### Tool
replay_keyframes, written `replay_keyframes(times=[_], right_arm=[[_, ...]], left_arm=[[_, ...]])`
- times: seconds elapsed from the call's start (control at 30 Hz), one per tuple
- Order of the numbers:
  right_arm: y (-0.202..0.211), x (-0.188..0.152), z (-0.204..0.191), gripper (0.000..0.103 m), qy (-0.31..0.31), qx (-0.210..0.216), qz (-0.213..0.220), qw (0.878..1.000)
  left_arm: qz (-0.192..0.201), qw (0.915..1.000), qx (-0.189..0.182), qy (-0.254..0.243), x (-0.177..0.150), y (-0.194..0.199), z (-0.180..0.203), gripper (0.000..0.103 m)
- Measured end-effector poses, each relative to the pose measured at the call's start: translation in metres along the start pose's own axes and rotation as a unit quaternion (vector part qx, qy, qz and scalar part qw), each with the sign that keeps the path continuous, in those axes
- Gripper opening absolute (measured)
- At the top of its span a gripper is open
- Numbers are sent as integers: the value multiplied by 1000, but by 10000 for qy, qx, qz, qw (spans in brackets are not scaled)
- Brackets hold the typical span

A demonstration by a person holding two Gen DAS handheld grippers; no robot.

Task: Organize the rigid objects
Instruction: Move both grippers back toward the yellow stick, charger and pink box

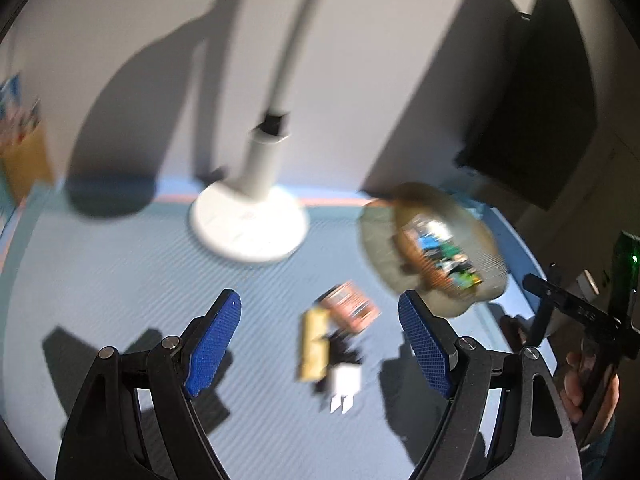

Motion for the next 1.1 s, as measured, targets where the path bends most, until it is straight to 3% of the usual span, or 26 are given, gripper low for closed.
replay_keyframes(times=[0.23,0.43,0.5,0.57,0.63,0.83,1.1], right_arm=[[-53,-75,-43,57,150,490,-601,9969],[-77,-107,-52,57,406,544,-561,9961],[-86,-116,-48,59,404,455,-668,9959],[-85,-113,-52,62,535,394,-595,9960],[-87,-116,-55,73,626,388,-660,9951],[-92,-120,-60,85,806,329,-741,9934],[-94,-121,-61,90,889,302,-790,9924]], left_arm=[[-454,9962,609,434,-60,-14,-54,80],[-529,9936,947,304,-92,-31,-67,80],[-359,9938,1043,150,-97,-31,-64,80],[-408,9934,1074,-35,-97,-33,-58,83],[-458,9922,1148,-138,-97,-37,-55,85],[-504,9922,1126,-195,-97,-39,-55,89],[-578,9889,1316,-383,-98,-41,-51,89]])
Point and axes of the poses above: each gripper's, at about its wrist camera, not at the fingertips, and y roughly against the way its jaws point, z to its right, x to its top, the point moved 4 cm from there along -y, roughly the way its jaws point, and after that the axes turned 5 degrees about z, right-handed, at the moved point
